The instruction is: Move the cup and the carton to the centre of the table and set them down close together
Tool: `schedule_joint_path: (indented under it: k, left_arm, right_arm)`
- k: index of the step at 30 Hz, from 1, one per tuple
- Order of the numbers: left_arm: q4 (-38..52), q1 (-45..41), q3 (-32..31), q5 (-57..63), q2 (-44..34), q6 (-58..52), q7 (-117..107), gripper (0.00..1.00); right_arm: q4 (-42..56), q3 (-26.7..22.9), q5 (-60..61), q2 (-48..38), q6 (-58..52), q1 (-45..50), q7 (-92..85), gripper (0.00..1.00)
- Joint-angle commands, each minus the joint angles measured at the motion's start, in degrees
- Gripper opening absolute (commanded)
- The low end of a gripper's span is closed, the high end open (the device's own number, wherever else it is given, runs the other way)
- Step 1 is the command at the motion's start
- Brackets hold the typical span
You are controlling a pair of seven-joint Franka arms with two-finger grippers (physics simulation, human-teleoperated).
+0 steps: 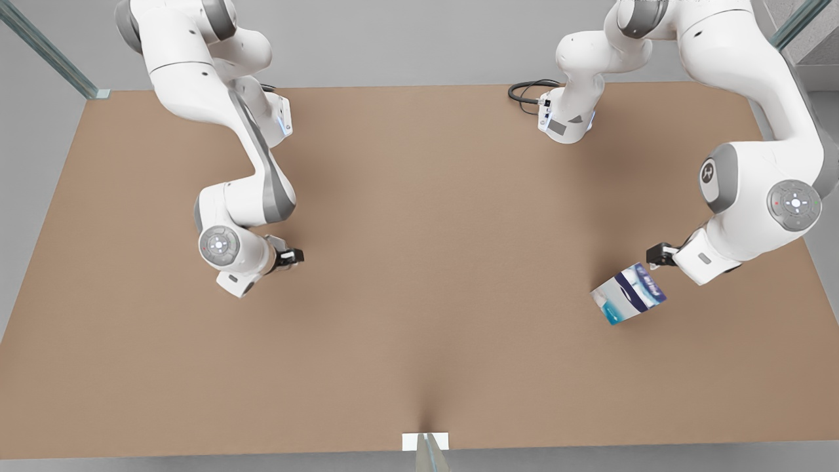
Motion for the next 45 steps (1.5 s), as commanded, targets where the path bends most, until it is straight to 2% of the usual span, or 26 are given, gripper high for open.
schedule_joint_path:
  k: [1, 3, 6, 10, 28, 34, 35, 36, 38, 39, 43, 45]
  left_arm:
    - [0.00, 0.00, 0.00, -0.09, 0.01, 0.00, 0.04, 1.00]
    - [-0.09, 0.00, 0.00, -0.09, 0.01, 0.00, 0.04, 1.00]
    - [-0.09, -0.09, 0.00, -0.18, 0.01, 0.00, 0.04, 1.00]
    - [-0.09, -0.09, 0.00, -0.18, 0.45, 0.09, -0.05, 1.00]
    - [-0.09, -0.09, 0.00, -0.18, 0.45, 0.18, 0.21, 1.00]
    - [-0.09, 0.00, 0.00, -0.18, 0.54, 0.26, 0.57, 1.00]
    - [-0.09, 0.00, 0.00, -0.18, 0.54, 0.35, 0.57, 1.00]
    - [-0.09, 0.00, 0.00, -0.18, 0.54, 0.26, 0.65, 1.00]
    - [-0.09, 0.00, 0.09, -0.18, 0.54, 0.35, 0.65, 1.00]
    - [-0.09, 0.00, 0.09, -0.18, 0.54, 0.35, 0.65, 1.00]
    - [-0.09, 0.00, 0.09, -0.18, 0.63, 0.35, 0.74, 1.00]
    - [0.00, 0.09, 0.09, -0.18, 0.63, 0.35, 0.74, 1.00]
  right_arm:
    - [-0.74, 0.01, 0.39, -0.48, 0.43, 0.17, 0.00, 1.00]
    - [-8.65, 0.01, 0.30, -2.68, 8.69, 0.26, -0.09, 1.00]
    - [-14.01, 0.01, 0.21, -2.33, 16.95, 0.26, -0.17, 1.00]
    - [-14.28, 0.01, 0.21, 0.13, 20.48, 1.67, 1.58, 1.00]
    - [-18.59, -0.08, -0.40, -1.10, 20.57, 1.23, 1.50, 1.00]
    - [-21.14, -0.08, -0.40, 0.22, 26.19, 0.97, 1.58, 1.00]
    - [-21.14, -0.08, -0.40, 0.04, 26.10, 0.97, 1.50, 0.96]
    - [-21.14, -0.08, -0.40, 0.04, 26.02, 0.97, 1.50, 0.69]
    - [-21.14, -0.08, -0.40, -0.13, 25.57, 0.79, 0.97, 0.30]
    - [-21.23, -0.08, -0.40, 0.04, 25.49, 0.70, 0.62, 0.22]
    - [-23.07, -0.16, -3.13, 0.57, 25.57, 0.70, -1.40, 0.25]
    - [-23.07, -0.16, -6.11, 0.66, 25.57, 0.70, -2.11, 0.24]
